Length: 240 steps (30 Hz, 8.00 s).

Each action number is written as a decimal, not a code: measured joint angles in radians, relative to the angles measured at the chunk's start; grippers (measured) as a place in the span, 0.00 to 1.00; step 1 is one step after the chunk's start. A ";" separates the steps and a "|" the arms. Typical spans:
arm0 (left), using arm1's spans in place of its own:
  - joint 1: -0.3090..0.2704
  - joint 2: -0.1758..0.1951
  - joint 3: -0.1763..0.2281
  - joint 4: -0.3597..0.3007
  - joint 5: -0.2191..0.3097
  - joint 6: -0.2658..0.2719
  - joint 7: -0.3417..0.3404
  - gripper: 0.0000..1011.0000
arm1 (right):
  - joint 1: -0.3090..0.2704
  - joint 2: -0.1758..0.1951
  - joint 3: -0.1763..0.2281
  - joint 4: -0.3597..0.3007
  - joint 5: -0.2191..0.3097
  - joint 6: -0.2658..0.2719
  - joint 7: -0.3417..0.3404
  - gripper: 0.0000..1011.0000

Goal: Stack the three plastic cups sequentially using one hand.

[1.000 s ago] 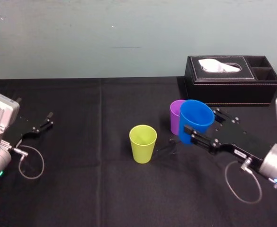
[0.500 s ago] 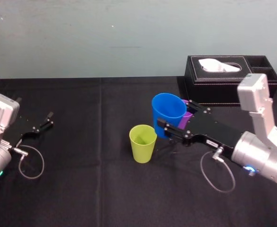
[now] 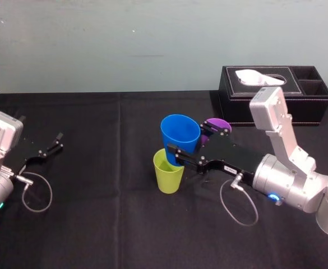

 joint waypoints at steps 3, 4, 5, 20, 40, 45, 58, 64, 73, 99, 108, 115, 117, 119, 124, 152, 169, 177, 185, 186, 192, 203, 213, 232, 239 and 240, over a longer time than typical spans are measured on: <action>0.000 0.000 0.000 0.000 0.000 0.000 0.000 1.00 | 0.010 -0.007 -0.010 0.011 -0.008 0.002 -0.001 0.71; 0.000 0.000 0.000 0.000 0.000 0.000 0.000 1.00 | 0.014 -0.010 -0.012 0.015 -0.010 0.003 -0.002 0.71; 0.000 0.000 0.000 0.000 0.000 0.000 0.000 1.00 | 0.015 -0.011 -0.014 0.018 -0.012 0.003 -0.002 0.71; 0.000 0.000 0.000 0.000 0.000 0.000 0.000 1.00 | 0.038 -0.032 -0.032 0.061 -0.030 0.003 -0.001 0.71; 0.000 0.000 0.000 0.000 0.000 0.000 0.000 1.00 | 0.057 -0.056 -0.047 0.101 -0.051 -0.005 0.001 0.71; 0.000 0.000 0.000 0.000 0.000 0.000 0.000 1.00 | 0.063 -0.062 -0.050 0.115 -0.058 -0.009 0.001 0.71; 0.000 0.000 0.000 0.000 0.000 0.000 0.000 1.00 | 0.080 -0.089 -0.060 0.175 -0.078 -0.025 0.004 0.71; 0.000 0.000 0.000 0.000 0.000 0.000 0.000 1.00 | 0.079 -0.095 -0.060 0.187 -0.078 -0.030 0.008 0.71; 0.000 0.000 0.000 0.000 0.000 0.000 0.000 1.00 | 0.075 -0.100 -0.060 0.196 -0.071 -0.036 0.019 0.71; 0.000 0.000 0.000 0.000 0.000 0.000 0.000 1.00 | 0.075 -0.099 -0.059 0.195 -0.071 -0.036 0.017 0.99; 0.000 0.000 0.000 0.000 0.000 0.000 0.000 1.00 | 0.074 -0.099 -0.059 0.194 -0.071 -0.035 0.017 0.99; 0.000 0.000 0.000 0.000 0.000 0.000 0.000 1.00 | 0.049 -0.087 -0.025 0.160 -0.053 -0.062 0.004 0.99; 0.000 0.000 0.000 0.000 0.000 0.000 0.000 1.00 | 0.041 -0.083 -0.014 0.149 -0.045 -0.064 0.000 0.99; 0.000 0.000 0.000 0.000 0.000 0.000 0.000 1.00 | 0.027 -0.075 0.004 0.133 -0.037 -0.070 -0.009 0.99; 0.000 0.000 0.000 0.000 0.000 0.000 0.000 1.00 | -0.010 -0.052 0.047 0.100 -0.022 -0.087 -0.026 0.99; 0.000 0.000 0.000 0.000 0.000 0.000 0.000 1.00 | -0.103 -0.022 0.177 0.170 -0.001 -0.143 -0.049 0.99; 0.000 0.000 0.000 0.000 0.000 0.000 0.000 1.00 | -0.050 -0.053 0.153 0.293 0.027 -0.133 -0.003 0.99; 0.000 0.000 0.000 0.000 0.000 0.000 0.000 1.00 | -0.026 -0.064 0.134 0.330 0.019 -0.133 0.001 0.99; 0.000 0.000 0.000 0.000 0.000 0.000 0.000 1.00 | -0.002 -0.078 0.121 0.364 0.014 -0.132 0.002 0.99; 0.000 0.000 0.000 0.000 0.000 0.000 0.000 1.00 | 0.000 -0.079 0.120 0.367 0.013 -0.132 0.002 0.99; 0.000 0.000 0.000 0.000 0.000 0.000 0.000 1.00 | 0.013 -0.087 0.114 0.384 0.006 -0.131 0.000 0.99; 0.000 0.000 0.000 0.000 0.000 0.000 0.000 1.00 | 0.032 -0.096 0.109 0.409 -0.011 -0.130 -0.010 0.99; 0.000 0.000 0.000 0.000 0.000 0.000 0.000 1.00 | 0.063 -0.110 0.101 0.447 -0.028 -0.132 -0.011 0.99; 0.000 0.000 0.000 0.000 0.000 0.000 0.000 1.00 | 0.125 -0.134 0.086 0.504 -0.047 -0.135 0.006 0.99; 0.000 0.000 0.000 0.000 0.000 0.000 0.000 1.00 | 0.140 -0.142 0.079 0.524 -0.054 -0.134 0.008 0.99; 0.000 0.000 0.000 0.000 0.000 0.000 0.000 1.00 | 0.142 -0.143 0.079 0.526 -0.054 -0.134 0.008 0.99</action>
